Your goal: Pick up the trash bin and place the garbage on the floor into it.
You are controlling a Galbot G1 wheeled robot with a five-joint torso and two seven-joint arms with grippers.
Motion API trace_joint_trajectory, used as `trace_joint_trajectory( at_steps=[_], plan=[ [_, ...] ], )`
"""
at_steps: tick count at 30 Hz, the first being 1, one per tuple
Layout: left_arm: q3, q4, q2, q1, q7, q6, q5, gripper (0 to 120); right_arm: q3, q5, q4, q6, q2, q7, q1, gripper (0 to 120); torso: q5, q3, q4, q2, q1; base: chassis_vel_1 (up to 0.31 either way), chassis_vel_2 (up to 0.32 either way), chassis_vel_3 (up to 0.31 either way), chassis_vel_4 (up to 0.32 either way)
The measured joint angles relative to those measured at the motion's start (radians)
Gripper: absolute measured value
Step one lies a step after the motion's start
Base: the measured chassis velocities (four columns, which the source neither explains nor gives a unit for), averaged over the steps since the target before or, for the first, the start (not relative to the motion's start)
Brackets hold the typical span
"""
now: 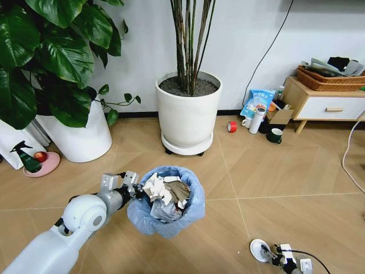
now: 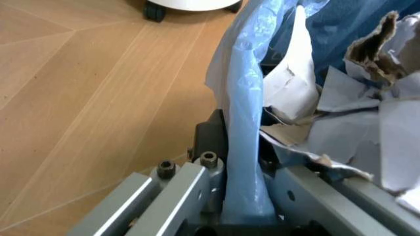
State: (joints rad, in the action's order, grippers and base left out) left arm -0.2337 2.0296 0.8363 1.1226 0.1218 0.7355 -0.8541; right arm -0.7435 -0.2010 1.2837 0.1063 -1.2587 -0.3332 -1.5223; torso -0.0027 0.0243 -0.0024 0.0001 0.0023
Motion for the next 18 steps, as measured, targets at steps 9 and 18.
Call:
trace_joint_trajectory(
  at_steps=[9, 18],
  plan=[
    [0.003, 0.006, -0.004, -0.001, 0.003, 0.0, -0.002, 0, -0.01, -0.015, -0.006, -0.005, -0.016, -0.001, -0.004, 8, 0.0004, 0.0, -0.0002, 0.0, 0.0, 0.0, 0.0, 0.0, 0.0],
    [0.003, 0.013, -0.008, 0.002, 0.003, 0.0, -0.003, 0, -0.018, -0.024, -0.004, -0.013, -0.029, 0.002, -0.003, 0, 0.0011, 0.0, -0.0003, 0.0, 0.0, 0.0, 0.0, 0.0, 0.0]
  ],
)
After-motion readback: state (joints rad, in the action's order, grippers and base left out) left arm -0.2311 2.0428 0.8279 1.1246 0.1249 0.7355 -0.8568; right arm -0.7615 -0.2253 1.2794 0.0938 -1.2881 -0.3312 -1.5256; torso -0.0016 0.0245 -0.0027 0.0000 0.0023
